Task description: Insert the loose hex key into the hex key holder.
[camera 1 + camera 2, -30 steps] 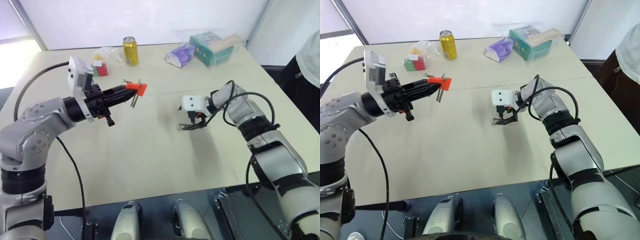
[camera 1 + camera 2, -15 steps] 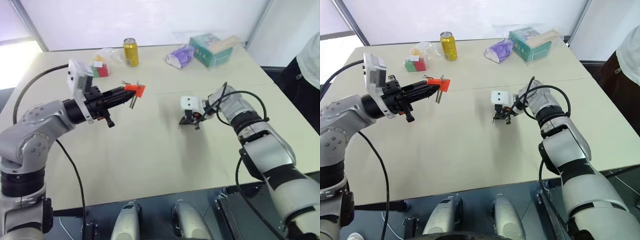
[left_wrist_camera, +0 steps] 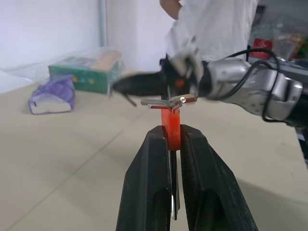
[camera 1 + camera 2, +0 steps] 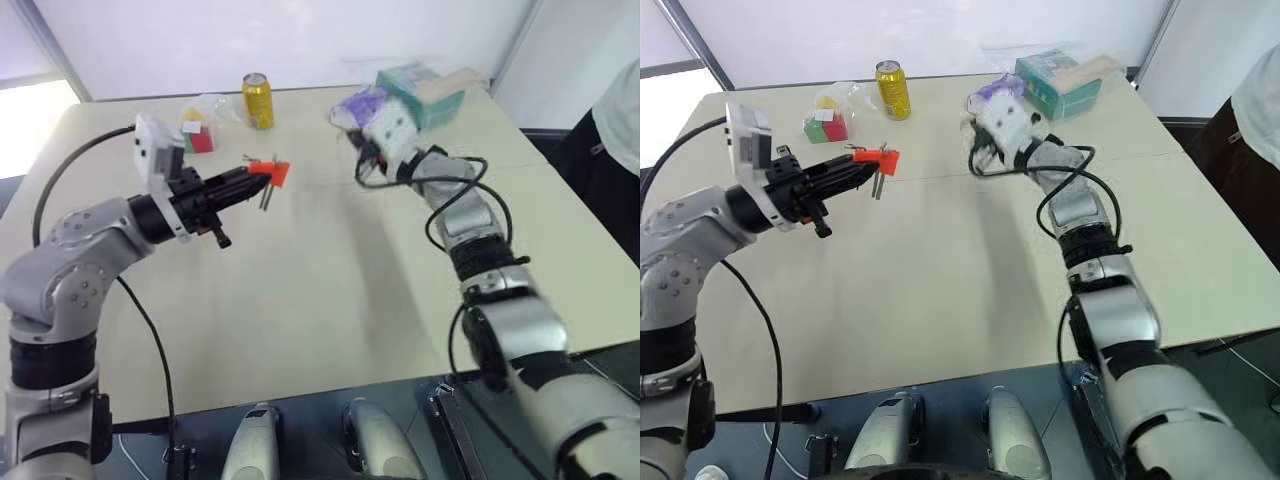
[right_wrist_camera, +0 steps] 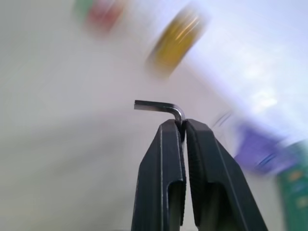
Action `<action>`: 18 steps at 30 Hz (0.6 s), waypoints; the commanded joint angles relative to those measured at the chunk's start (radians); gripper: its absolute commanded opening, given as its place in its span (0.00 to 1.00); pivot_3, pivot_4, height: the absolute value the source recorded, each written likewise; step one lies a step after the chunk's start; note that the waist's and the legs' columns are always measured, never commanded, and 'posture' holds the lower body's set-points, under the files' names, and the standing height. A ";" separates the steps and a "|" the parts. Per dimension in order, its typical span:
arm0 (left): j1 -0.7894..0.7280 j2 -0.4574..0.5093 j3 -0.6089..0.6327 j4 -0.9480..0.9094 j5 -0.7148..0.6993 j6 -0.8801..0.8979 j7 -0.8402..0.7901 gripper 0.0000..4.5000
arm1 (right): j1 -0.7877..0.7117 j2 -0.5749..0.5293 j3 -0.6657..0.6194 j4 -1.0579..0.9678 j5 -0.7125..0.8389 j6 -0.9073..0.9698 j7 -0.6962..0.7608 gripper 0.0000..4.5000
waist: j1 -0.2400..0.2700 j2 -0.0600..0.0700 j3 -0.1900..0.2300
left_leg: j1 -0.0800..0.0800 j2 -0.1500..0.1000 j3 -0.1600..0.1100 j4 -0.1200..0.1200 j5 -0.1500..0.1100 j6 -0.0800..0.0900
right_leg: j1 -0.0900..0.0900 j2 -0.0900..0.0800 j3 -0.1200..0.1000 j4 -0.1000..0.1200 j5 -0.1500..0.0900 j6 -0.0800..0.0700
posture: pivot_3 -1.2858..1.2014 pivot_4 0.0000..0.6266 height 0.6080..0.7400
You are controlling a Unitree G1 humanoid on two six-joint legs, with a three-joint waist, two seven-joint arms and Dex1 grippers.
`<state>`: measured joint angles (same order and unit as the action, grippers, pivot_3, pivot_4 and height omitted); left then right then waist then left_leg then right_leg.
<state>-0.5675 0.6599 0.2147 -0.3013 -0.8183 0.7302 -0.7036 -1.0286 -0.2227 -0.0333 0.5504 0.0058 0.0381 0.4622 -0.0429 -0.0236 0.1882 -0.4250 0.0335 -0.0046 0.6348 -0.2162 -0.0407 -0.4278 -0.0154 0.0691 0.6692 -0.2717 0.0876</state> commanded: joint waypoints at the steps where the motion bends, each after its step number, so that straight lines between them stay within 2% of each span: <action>1: -0.060 -0.021 0.006 0.030 0.035 -0.066 0.013 0.00 | 0.013 0.059 -0.128 -0.232 0.168 0.192 -0.117 0.01 | 0.005 0.000 0.000 | 0.000 0.000 0.000 0.000 0.000 0.000 | 0.000 0.000 0.000 0.000 0.000 0.000 | 0.52 0.24 1.00; 5: -0.110 -0.076 -0.026 0.079 0.095 -0.130 0.029 0.00 | -0.035 0.132 -0.238 -0.407 0.417 0.476 -0.195 0.01 | 0.010 0.000 0.000 | -0.001 -0.001 0.000 0.001 0.000 0.000 | 0.001 -0.003 -0.001 0.000 0.000 0.000 | 0.52 0.24 1.00; 8: -0.129 -0.117 -0.031 0.101 0.125 -0.178 0.041 0.00 | -0.055 0.156 -0.266 -0.494 0.539 0.603 -0.221 0.01 | 0.007 0.000 0.000 | 0.000 -0.001 0.000 0.001 0.000 0.000 | 0.001 -0.002 -0.001 0.000 0.000 0.000 | 0.52 0.24 1.00; 18: -0.169 -0.214 -0.029 0.133 0.149 -0.247 0.071 0.00 | -0.126 0.196 -0.245 -0.547 0.647 0.641 -0.280 0.01 | -0.001 0.000 0.000 | -0.001 -0.001 0.001 -0.001 0.000 0.000 | 0.000 0.000 0.000 -0.002 0.000 0.000 | 0.52 0.24 1.00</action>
<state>-0.7132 0.4488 0.1728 -0.1499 -0.6652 0.5108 -0.6395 -1.1199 -0.0300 -0.2884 0.0442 0.6274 0.6909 0.1824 -0.0443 -0.0236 0.1882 -0.4256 0.0328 -0.0040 0.6334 -0.2162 -0.0403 -0.4278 -0.0159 0.0686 0.6675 -0.2717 0.0877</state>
